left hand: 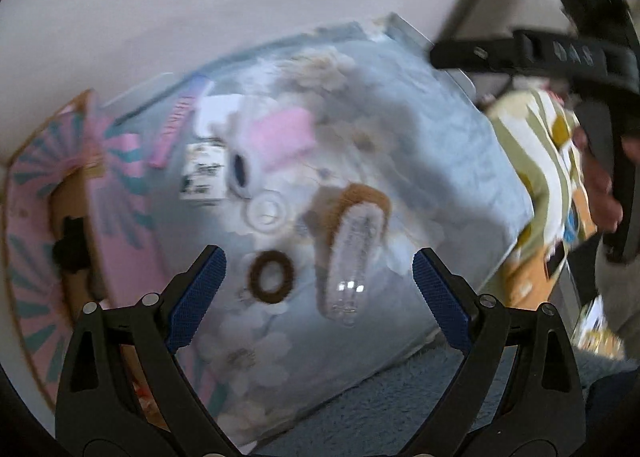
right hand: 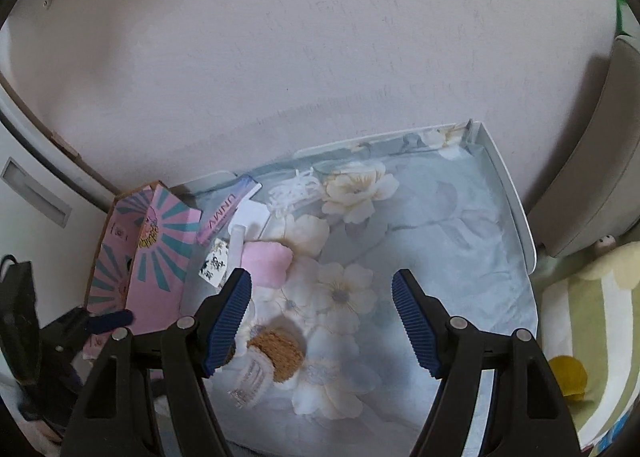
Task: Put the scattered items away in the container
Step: 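Move both tools back over the table toward the brown brush and pink towel, then grasp the brown fuzzy brush with left tool while right tool grasps pink towel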
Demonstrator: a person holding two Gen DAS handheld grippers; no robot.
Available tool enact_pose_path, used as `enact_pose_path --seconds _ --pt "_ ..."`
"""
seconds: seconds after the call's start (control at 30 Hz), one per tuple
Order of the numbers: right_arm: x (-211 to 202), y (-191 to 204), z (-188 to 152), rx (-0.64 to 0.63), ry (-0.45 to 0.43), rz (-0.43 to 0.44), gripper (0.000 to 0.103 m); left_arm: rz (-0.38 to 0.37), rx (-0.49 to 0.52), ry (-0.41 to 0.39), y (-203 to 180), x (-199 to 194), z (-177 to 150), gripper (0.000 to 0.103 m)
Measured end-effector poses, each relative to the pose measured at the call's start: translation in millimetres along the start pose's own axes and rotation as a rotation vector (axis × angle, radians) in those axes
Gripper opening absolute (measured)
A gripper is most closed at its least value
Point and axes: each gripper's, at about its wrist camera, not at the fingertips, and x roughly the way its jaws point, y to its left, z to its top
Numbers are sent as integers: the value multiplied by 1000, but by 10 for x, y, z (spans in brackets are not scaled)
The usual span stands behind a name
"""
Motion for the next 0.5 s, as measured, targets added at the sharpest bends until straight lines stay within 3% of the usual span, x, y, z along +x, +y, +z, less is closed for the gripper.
enact_pose_path --seconds 0.23,0.5 --pt "402 206 91 -254 92 73 69 -37 123 12 -219 365 -40 94" --pt "997 361 197 -555 222 202 69 -68 166 1 -337 686 -46 94"
